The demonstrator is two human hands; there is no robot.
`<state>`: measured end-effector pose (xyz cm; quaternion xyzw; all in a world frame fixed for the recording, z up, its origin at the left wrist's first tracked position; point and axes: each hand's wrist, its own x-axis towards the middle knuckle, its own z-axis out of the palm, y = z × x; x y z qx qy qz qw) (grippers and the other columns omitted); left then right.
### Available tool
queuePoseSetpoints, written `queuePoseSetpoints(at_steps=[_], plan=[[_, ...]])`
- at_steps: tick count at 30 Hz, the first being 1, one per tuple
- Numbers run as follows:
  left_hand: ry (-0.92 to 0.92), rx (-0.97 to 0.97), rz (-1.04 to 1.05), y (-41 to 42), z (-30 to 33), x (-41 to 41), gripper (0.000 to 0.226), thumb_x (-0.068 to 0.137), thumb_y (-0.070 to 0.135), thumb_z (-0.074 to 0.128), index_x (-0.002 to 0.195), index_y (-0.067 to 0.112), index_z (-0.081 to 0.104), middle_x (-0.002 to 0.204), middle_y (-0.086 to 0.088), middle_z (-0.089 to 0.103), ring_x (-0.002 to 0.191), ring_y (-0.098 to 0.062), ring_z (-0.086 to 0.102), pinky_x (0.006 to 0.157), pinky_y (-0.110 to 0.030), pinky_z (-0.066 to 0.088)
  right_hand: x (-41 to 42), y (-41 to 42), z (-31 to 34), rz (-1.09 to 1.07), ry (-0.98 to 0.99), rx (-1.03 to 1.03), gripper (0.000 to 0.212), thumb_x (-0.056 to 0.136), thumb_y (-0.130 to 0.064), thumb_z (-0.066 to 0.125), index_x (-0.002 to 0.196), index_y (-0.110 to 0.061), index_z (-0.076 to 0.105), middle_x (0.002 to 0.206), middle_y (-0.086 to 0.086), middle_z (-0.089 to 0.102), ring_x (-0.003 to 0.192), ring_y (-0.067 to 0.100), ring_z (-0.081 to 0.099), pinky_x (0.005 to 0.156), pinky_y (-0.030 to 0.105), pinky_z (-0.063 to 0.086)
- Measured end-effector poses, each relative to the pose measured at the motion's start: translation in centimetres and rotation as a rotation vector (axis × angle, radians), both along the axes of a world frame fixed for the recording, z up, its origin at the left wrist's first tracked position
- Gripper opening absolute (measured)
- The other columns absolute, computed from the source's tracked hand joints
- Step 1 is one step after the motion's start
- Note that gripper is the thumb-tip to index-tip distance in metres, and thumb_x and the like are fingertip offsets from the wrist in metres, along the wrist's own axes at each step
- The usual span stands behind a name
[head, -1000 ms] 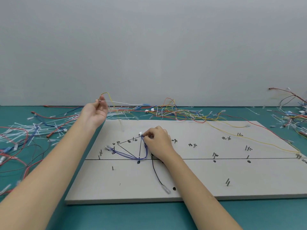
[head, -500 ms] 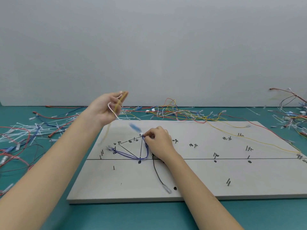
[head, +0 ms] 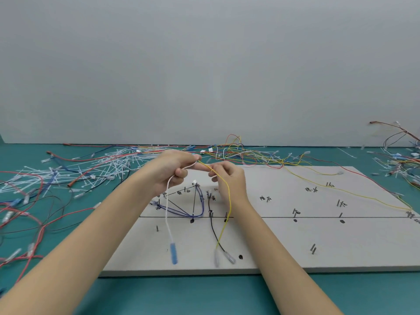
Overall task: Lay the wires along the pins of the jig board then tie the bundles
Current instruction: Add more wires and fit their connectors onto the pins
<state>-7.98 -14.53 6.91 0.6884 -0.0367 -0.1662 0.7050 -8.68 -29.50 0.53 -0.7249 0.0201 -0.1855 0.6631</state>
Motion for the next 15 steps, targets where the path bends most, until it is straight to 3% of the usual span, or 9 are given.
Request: queuePoseSetpoints(at_steps=[3,6,9,15], plan=[[0.052,-0.051,-0.007,0.7,-1.2,0.0,0.012,0.098,0.015,0.051,0.104,0.007,0.057,0.093,-0.008,0.076,0.03,-0.002,0.025,0.028,-0.011,0.022,-0.4,-0.5,0.9,0.05,0.095,0.131,0.022,0.089,-0.007,0.052,0.074,-0.005,0.069,0.065,0.011,0.062,0.061,0.02,0.056,0.061,0.029,0.047],[0.11,-0.136,-0.011,1.6,-2.2,-0.1,0.016,0.097,0.018,0.053,0.11,0.008,0.057,0.1,-0.007,0.075,0.031,-0.002,0.028,0.028,-0.01,0.025,-1.3,-0.4,1.8,0.164,0.148,0.132,0.032,0.095,-0.014,0.048,0.072,-0.001,0.066,0.057,0.011,0.061,0.045,0.013,0.052,0.047,0.02,0.04],[0.159,-0.254,0.01,2.3,-2.7,-0.1,0.014,0.093,0.019,0.058,0.105,0.01,0.058,0.11,-0.007,0.073,0.032,-0.001,0.032,0.029,-0.009,0.028,-2.3,-0.1,2.9,0.309,0.232,0.014,0.034,0.096,-0.025,0.049,0.077,-0.002,0.066,0.055,0.006,0.062,0.035,0.012,0.046,0.036,0.014,0.03],[0.216,-0.407,0.065,2.7,-3.1,-0.9,0.023,0.076,0.023,0.068,0.096,0.013,0.063,0.1,0.001,0.075,0.037,0.002,0.045,0.03,-0.007,0.033,-3.7,0.9,3.9,0.451,0.289,-0.175,0.025,0.092,-0.026,0.052,0.088,-0.009,0.069,0.06,0.008,0.064,0.033,0.017,0.042,0.036,0.016,0.029]])
